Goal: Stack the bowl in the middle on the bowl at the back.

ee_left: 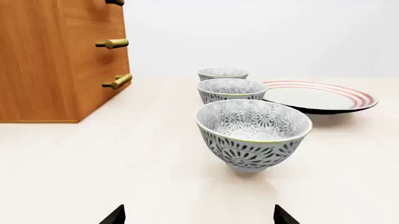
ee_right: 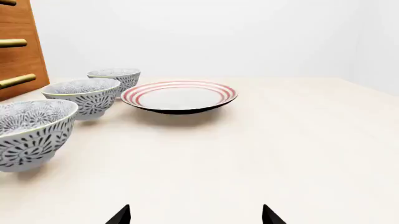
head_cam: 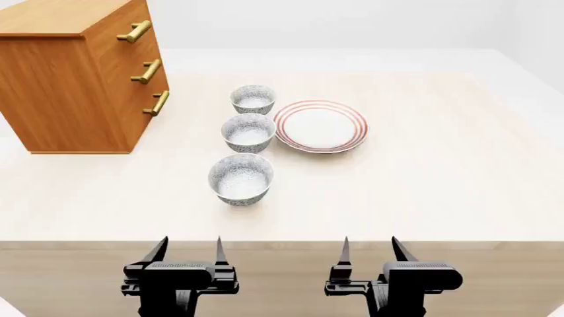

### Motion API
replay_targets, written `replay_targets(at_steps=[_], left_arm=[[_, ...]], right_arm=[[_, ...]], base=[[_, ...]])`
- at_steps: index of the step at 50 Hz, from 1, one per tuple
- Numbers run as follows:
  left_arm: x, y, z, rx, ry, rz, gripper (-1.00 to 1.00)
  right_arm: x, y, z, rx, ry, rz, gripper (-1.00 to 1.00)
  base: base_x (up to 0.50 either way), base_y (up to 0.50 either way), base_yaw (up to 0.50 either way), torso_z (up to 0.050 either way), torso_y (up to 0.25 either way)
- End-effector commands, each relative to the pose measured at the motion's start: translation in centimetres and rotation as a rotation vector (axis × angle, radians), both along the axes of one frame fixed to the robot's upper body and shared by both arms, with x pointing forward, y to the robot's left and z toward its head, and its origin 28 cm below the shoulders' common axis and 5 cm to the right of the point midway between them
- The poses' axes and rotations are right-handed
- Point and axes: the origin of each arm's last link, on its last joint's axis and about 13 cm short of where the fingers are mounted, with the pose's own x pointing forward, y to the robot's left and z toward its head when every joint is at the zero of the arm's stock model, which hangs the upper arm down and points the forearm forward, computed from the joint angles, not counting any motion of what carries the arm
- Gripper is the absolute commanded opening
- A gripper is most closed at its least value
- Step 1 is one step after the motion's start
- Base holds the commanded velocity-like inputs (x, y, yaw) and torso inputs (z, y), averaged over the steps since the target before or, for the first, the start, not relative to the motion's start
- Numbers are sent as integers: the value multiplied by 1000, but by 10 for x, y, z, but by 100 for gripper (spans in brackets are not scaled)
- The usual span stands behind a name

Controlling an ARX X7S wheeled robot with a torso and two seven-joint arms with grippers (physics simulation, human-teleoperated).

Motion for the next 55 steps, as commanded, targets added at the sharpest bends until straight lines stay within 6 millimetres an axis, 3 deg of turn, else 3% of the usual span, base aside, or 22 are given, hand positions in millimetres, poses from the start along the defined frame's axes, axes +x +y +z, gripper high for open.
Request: replay_targets(at_steps=[1,15,29,37,43,55], left_arm=[[0,0,1,-3,3,6,100],[-7,3,3,-7,23,8,100],[-1,0,1,67,50,51,100],[1,0,14,17,62,-3,100],[9,0,24,2,26,-87,100],[59,4,76,9,45,-111,100]], right_arm=[[0,0,0,1,2,-4,100],[-12,-2,0,-51,21,-59,100],[-11,-5,-4,-56,29,-46,100],[-6,-6,1,-56,48,-58,100],[5,-9,15,-43,53,-64,100],[36,-21,75,-66,82,-9,100]], base=[[0,0,0,0,0],[0,13,0,0,0],[0,500,0,0,0],[0,121,0,0,0],[0,0,0,33,0],[0,0,0,50,0]])
